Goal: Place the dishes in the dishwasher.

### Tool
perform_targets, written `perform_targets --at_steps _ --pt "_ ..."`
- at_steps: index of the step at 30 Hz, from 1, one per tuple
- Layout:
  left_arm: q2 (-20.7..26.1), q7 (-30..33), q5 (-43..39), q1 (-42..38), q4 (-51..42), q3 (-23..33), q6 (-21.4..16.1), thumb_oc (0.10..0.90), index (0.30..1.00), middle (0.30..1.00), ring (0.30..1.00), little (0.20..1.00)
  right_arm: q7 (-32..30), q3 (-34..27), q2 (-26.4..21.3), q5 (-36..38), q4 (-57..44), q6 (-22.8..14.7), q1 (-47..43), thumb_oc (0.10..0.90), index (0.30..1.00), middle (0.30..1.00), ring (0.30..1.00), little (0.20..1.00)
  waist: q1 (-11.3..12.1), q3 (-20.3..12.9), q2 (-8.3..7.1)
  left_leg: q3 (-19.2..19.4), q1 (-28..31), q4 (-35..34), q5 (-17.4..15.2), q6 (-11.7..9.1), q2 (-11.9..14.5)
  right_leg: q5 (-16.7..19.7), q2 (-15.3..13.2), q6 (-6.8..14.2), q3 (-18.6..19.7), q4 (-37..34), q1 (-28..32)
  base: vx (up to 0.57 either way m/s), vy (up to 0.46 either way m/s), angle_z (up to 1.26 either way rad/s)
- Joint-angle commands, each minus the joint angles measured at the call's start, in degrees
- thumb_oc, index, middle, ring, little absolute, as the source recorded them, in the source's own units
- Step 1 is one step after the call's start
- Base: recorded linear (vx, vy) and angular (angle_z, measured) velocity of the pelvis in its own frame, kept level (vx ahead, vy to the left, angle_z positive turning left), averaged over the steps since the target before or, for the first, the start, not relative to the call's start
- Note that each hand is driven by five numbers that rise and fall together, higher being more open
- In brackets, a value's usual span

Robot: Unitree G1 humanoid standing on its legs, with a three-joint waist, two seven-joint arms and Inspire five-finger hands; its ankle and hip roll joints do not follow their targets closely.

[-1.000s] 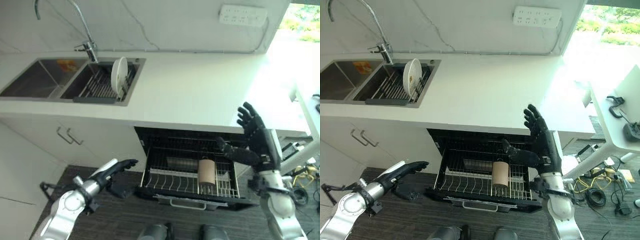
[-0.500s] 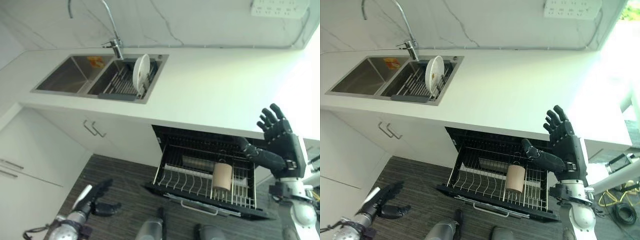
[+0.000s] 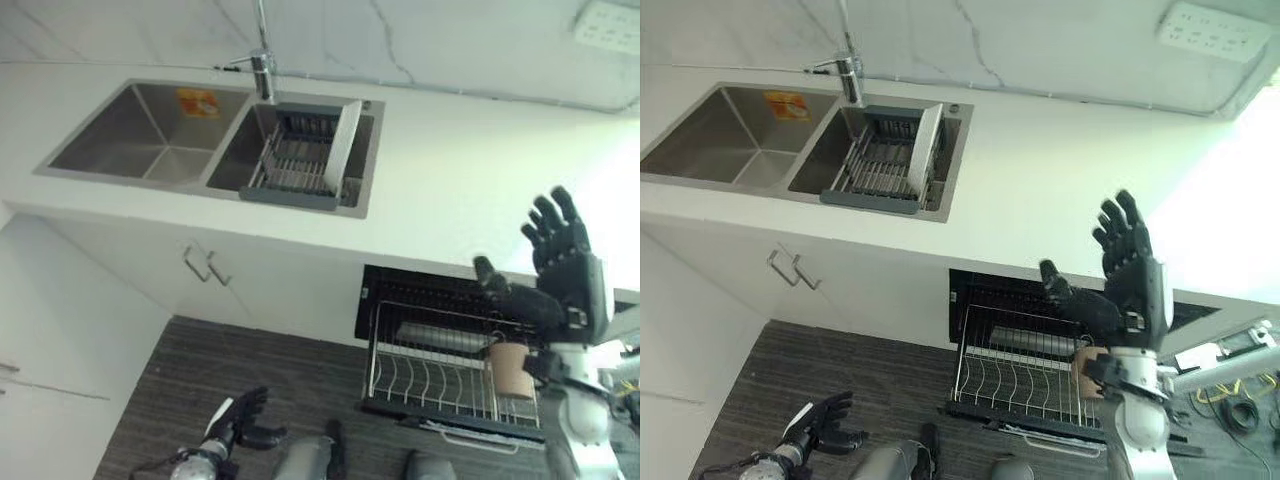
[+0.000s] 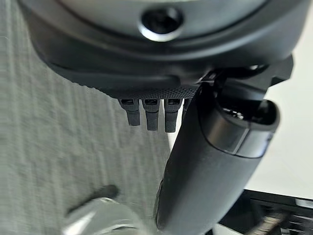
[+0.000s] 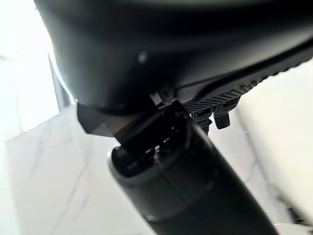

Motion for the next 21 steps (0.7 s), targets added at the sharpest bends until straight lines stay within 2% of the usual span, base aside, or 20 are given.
perform_targets --at_steps 1,4,5,7,9,11,13,14,15,16,17,19,20,21 --pt "-0.1 2.8 -1.6 -1.0 -1.7 0.8 -4.1 0.800 0.900 0.900 0.900 0.900 -1.7 -3.0 -3.1 -1.5 -1.6 -5.2 -2.7 0.800 0.900 0.900 0.900 0.900 1.1 -2.9 1.21 -7.2 2.4 2.9 -8.4 -2.7 1.1 -6.0 5.6 1.5 0.0 2.7 2.3 -0.03 0.024 -0.57" --pt "-2.6 2.6 -4.2 -2.1 2.9 0.8 -3.9 0.800 0.900 0.900 0.900 0.900 -2.9 -2.4 -3.9 -1.6 -1.7 -5.4 -3.3 0.800 0.900 0.900 0.900 0.900 0.3 -2.6 0.36 -6.6 2.5 2.9 -8.5 -3.1 0.5 -7.2 9.6 -0.2 0.4 1.1 2.2 0.00 0.003 -0.27" --pt "-3.9 3.2 -4.0 -2.2 5.1 1.0 -4.7 0.800 0.900 0.900 0.900 0.900 -2.1 -2.5 -4.2 -0.9 -1.2 -5.9 -3.6 0.800 0.900 0.900 0.900 0.900 0.1 -2.2 -0.76 -5.7 2.9 2.9 -8.4 -3.5 -0.6 -8.2 10.9 -0.7 0.5 1.1 1.7 0.02 -0.011 -0.33" --pt "-4.6 3.8 -2.7 -2.1 6.1 1.2 -5.7 0.800 0.900 0.900 0.900 0.900 -1.1 -2.9 -4.5 -0.4 -1.0 -6.3 -3.9 0.800 0.900 0.900 0.900 0.900 0.0 -2.2 -1.33 -4.7 2.7 2.9 -8.0 -3.8 -1.0 -7.9 11.1 -0.9 0.0 1.1 0.9 0.03 -0.019 -0.37" --pt "-5.0 3.8 -2.3 -2.3 6.0 1.2 -5.2 0.800 0.900 0.900 0.900 0.900 -0.8 -3.1 -5.0 -1.2 -1.1 -6.7 -4.3 0.800 0.900 0.900 0.900 0.900 0.0 -1.8 -1.30 -3.8 3.0 2.9 -7.8 -4.0 -0.6 -9.4 10.8 -1.6 -0.2 1.1 1.0 0.03 -0.057 -0.35" --pt "-5.1 3.5 -2.7 -2.7 6.6 1.1 -4.9 0.800 0.900 0.900 0.900 0.900 -0.4 -4.0 -5.3 -1.0 -1.5 -6.3 -3.7 0.800 0.900 0.900 0.900 0.900 -0.6 -1.6 -1.71 -4.1 3.2 2.9 -7.4 -4.3 -1.2 -10.5 11.2 -2.3 1.5 1.1 0.3 0.06 -0.085 -0.47" --pt "-5.5 3.3 -4.1 -2.6 6.8 1.7 -3.9 0.800 0.900 0.900 0.900 0.900 0.5 -4.0 -5.6 0.0 -1.7 -6.1 -3.8 0.800 0.900 0.900 0.900 0.900 -0.4 -1.7 -2.73 -3.5 4.7 2.9 -7.4 -4.5 -2.2 -10.8 9.7 -2.7 1.2 1.1 0.2 0.11 -0.109 -0.38" --pt "-6.1 2.8 -5.1 -2.5 7.9 2.3 -4.0 0.800 0.900 0.900 0.900 0.900 1.0 -4.5 -6.1 -0.4 -1.8 -6.4 -3.7 0.800 0.900 0.900 0.900 0.900 -0.3 -1.3 -4.45 -3.2 6.9 2.9 -7.0 -4.7 -4.0 -10.4 7.9 -2.9 2.7 1.1 0.3 0.15 -0.118 -0.21" --pt "-6.4 2.8 -5.9 -2.4 8.2 2.5 -3.7 0.800 0.900 0.900 0.900 0.900 1.8 -4.8 -6.2 -0.4 -1.8 -6.2 -3.6 0.800 0.900 0.900 0.900 0.900 0.0 -0.6 -5.36 -2.4 6.0 7.0 -5.8 -5.5 -3.7 -10.3 6.8 -3.4 2.6 1.1 1.0 0.17 -0.115 -0.46" --pt "-6.9 1.9 -6.2 -2.3 9.0 2.7 -2.7 0.800 0.900 0.900 0.900 0.900 3.7 -5.2 -6.3 0.5 -1.2 -5.5 -3.6 0.800 0.900 0.900 0.900 0.900 0.5 0.5 -5.74 -3.7 2.0 14.3 -4.3 -6.5 -2.6 -9.7 6.7 -4.0 3.2 1.1 1.6 0.10 -0.049 -0.45" --pt "-7.0 1.4 -6.1 -2.3 9.1 2.9 -2.4 0.800 0.900 0.900 0.900 0.900 4.2 -5.1 -6.3 0.4 -1.1 -5.1 -3.8 0.800 0.900 0.900 0.900 0.900 0.6 0.6 -5.67 -4.2 1.7 14.1 -4.2 -6.5 -2.5 -9.6 6.9 -4.0 3.6 1.1 1.7 0.14 0.051 -0.10" --pt "-8.0 -1.1 -6.6 -1.9 9.8 3.9 -1.8 0.800 0.900 0.900 0.900 0.900 6.3 -3.8 -5.9 -1.0 -0.7 -3.4 -5.3 0.800 0.900 0.900 0.900 0.900 1.5 0.6 -5.10 -7.1 3.1 7.2 -3.7 -6.1 -2.4 -10.0 7.8 -3.7 5.5 1.1 2.1 0.13 0.136 0.02" --pt "-8.4 -1.7 -6.9 -1.9 10.2 4.0 -1.7 0.800 0.900 0.900 0.900 0.900 6.8 -3.5 -5.8 -1.7 -1.0 -2.9 -5.8 0.800 0.900 0.900 0.900 0.900 1.6 0.3 -4.93 -7.7 3.5 3.6 -2.3 -6.5 -2.0 -10.2 7.9 -3.5 5.9 1.1 1.8 0.10 0.212 -0.32" --pt "-9.1 -2.3 -7.8 -1.9 11.4 4.1 -1.7 0.800 0.900 0.900 0.900 0.900 7.8 -2.8 -5.9 -2.1 -1.7 -2.1 -6.5 0.800 0.900 0.900 0.900 0.900 1.7 0.3 -3.94 -9.0 1.9 2.9 -1.3 -7.7 0.0 -11.0 8.5 -3.5 6.3 1.1 2.3 0.10 0.245 -0.30"
